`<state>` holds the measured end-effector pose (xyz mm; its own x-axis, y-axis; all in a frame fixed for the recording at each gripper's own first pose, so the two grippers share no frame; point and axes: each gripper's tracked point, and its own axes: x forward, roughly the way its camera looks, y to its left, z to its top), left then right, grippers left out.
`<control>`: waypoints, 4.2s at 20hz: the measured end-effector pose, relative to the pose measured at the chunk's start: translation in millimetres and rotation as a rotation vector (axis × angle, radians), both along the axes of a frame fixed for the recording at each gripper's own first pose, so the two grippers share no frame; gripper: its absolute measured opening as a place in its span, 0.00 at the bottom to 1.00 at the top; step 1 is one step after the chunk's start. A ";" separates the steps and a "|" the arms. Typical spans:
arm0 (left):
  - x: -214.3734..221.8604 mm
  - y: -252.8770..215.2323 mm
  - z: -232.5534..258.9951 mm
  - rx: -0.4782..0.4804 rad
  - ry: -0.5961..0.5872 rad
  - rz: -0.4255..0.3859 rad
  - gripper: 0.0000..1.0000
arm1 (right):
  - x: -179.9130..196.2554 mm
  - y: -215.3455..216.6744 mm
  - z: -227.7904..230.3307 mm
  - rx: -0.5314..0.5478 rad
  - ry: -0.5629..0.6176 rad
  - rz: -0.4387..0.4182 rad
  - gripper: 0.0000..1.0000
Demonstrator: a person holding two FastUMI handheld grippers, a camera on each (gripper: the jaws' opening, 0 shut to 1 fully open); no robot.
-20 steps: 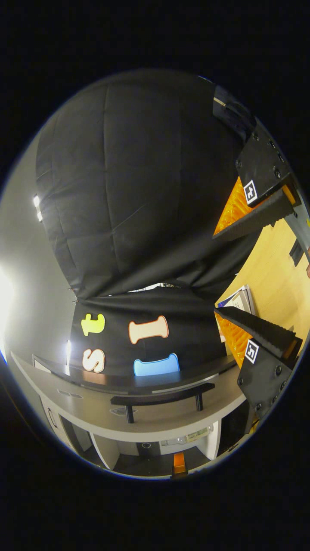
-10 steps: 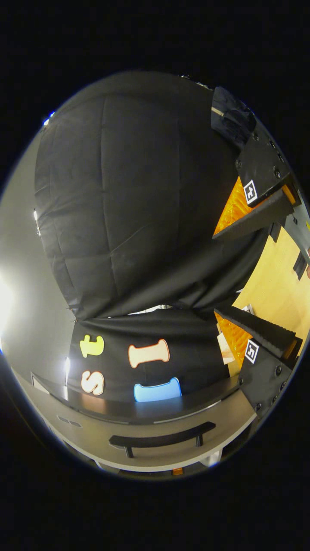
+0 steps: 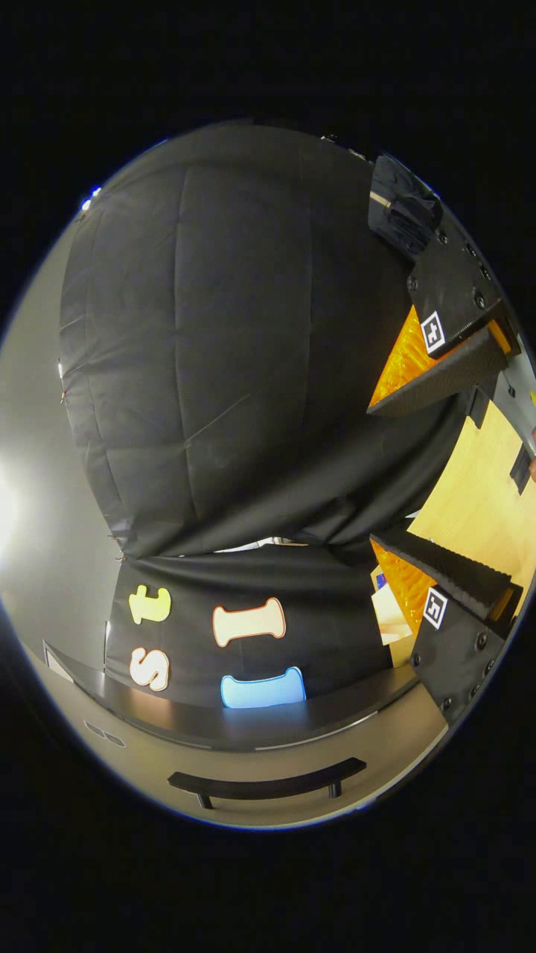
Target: Grasp the bottle in the cabinet with the left hand and place it on the coaster, then close the right door with the right hand and the left door with the left hand.
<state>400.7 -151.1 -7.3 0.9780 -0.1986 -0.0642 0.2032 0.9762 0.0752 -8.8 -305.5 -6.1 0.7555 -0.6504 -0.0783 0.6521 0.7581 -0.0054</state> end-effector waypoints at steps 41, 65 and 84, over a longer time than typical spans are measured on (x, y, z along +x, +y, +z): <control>-228.8 38.2 -57.8 -0.130 0.080 -0.162 0.40 | 0.5 66.6 6.5 -0.025 0.004 0.239 0.92; -326.4 -59.7 -305.9 0.017 0.165 -0.358 0.40 | -79.4 107.6 -33.1 -0.021 0.116 0.276 0.98; -364.2 -51.3 -321.2 -0.006 0.203 -0.344 0.95 | -76.9 114.8 -33.6 0.086 0.146 0.272 0.98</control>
